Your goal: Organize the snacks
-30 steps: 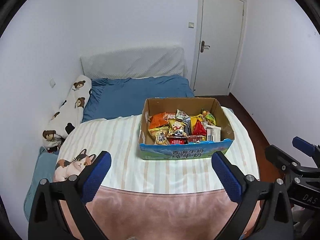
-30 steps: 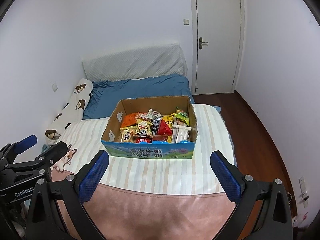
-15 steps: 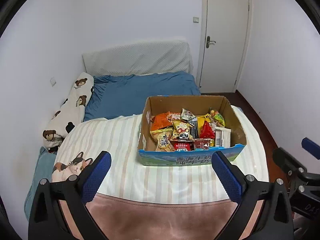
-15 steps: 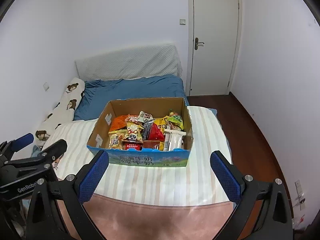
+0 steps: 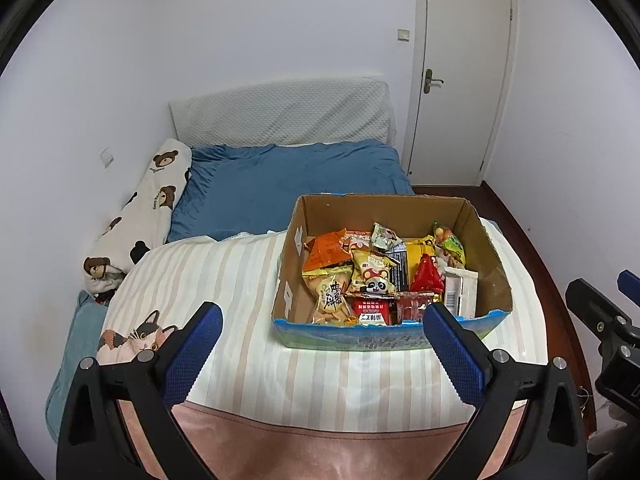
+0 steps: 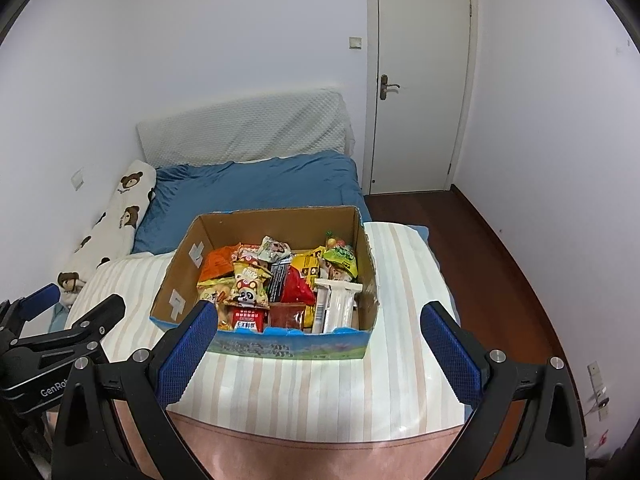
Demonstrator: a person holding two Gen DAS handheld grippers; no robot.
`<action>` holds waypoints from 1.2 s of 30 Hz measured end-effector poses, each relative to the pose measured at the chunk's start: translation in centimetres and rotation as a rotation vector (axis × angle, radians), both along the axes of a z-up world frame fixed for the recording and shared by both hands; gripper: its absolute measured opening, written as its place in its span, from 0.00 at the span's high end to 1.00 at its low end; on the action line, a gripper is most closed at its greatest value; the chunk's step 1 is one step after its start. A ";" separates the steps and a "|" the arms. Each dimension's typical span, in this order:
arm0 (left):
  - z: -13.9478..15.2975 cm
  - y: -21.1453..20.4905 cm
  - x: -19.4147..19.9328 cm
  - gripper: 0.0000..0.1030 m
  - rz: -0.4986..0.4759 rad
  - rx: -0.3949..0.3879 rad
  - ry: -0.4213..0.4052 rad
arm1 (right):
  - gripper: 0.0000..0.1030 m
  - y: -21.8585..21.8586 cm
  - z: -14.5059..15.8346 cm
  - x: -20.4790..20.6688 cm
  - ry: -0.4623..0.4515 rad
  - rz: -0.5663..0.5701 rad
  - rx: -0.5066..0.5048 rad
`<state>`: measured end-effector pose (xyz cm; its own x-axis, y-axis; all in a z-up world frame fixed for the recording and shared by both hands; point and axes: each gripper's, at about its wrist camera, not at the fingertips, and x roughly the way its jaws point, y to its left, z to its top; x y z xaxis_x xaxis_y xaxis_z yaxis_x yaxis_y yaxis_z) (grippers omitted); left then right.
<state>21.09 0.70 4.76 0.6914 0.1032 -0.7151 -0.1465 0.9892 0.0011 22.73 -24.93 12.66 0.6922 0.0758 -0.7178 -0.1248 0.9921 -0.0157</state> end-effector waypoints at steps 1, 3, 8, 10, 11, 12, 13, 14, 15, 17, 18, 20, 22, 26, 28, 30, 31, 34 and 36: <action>-0.1 0.0 0.2 0.00 -0.002 0.001 0.004 | 0.00 -0.1 -0.1 0.3 0.004 -0.003 0.001; -0.4 -0.1 0.8 0.00 -0.008 -0.002 0.021 | 0.00 -0.2 -0.6 0.8 0.019 -0.010 0.000; -1.7 -0.5 2.2 0.00 -0.021 -0.005 0.077 | 0.00 -0.5 -2.0 1.8 0.062 -0.025 -0.002; -2.1 -0.5 2.5 0.00 -0.022 -0.007 0.093 | 0.00 -0.5 -2.7 2.2 0.092 -0.022 -0.004; -2.3 -0.5 2.6 0.00 -0.023 -0.012 0.100 | 0.00 -0.5 -3.0 2.3 0.097 -0.025 0.001; -2.5 -0.6 2.7 0.00 -0.023 -0.013 0.105 | 0.00 -0.6 -3.2 2.3 0.097 -0.027 0.000; -2.7 -0.7 2.8 0.00 -0.024 -0.012 0.110 | 0.00 -0.5 -3.2 2.2 0.094 -0.029 -0.005; -2.8 -0.7 2.8 0.00 -0.026 -0.015 0.114 | 0.00 -0.5 -3.3 2.1 0.087 -0.029 -0.006; -2.9 -0.7 2.9 0.00 -0.027 -0.018 0.116 | 0.00 -0.5 -3.2 2.0 0.084 -0.030 -0.007; -3.0 -0.6 2.9 0.00 -0.027 -0.021 0.121 | 0.00 -0.4 -3.1 2.0 0.080 -0.027 -0.016; -3.0 -0.6 2.9 0.00 -0.030 -0.026 0.122 | 0.00 -0.4 -3.0 2.0 0.078 -0.029 -0.014; -3.0 -0.6 3.0 0.00 -0.031 -0.024 0.120 | 0.00 -0.4 -2.9 2.0 0.076 -0.028 -0.011; -2.9 -0.6 2.9 0.00 -0.032 -0.026 0.117 | 0.00 -0.4 -2.7 2.0 0.071 -0.030 -0.010; -2.7 -0.5 2.9 0.00 -0.033 -0.027 0.110 | 0.00 -0.5 -2.6 2.0 0.069 -0.034 -0.011; -2.6 -0.5 2.9 0.00 -0.033 -0.026 0.107 | 0.00 -0.6 -2.5 2.0 0.067 -0.037 -0.012; -2.5 -0.5 2.8 0.00 -0.033 -0.025 0.104 | 0.00 -0.6 -2.4 2.0 0.065 -0.037 -0.015; -2.4 -0.6 2.7 0.00 -0.033 -0.025 0.103 | 0.00 -0.7 -2.4 2.0 0.066 -0.038 -0.013; -2.4 -0.5 2.6 0.00 -0.033 -0.024 0.100 | 0.00 -0.8 -2.4 1.9 0.067 -0.041 -0.012; -2.2 -0.5 2.6 0.00 -0.032 -0.026 0.099 | 0.00 -0.8 -2.4 1.9 0.064 -0.043 -0.013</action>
<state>23.69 0.21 2.51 0.6195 0.0628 -0.7825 -0.1156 0.9932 -0.0118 24.62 -25.69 10.30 0.6475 0.0370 -0.7612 -0.0830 0.9963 -0.0221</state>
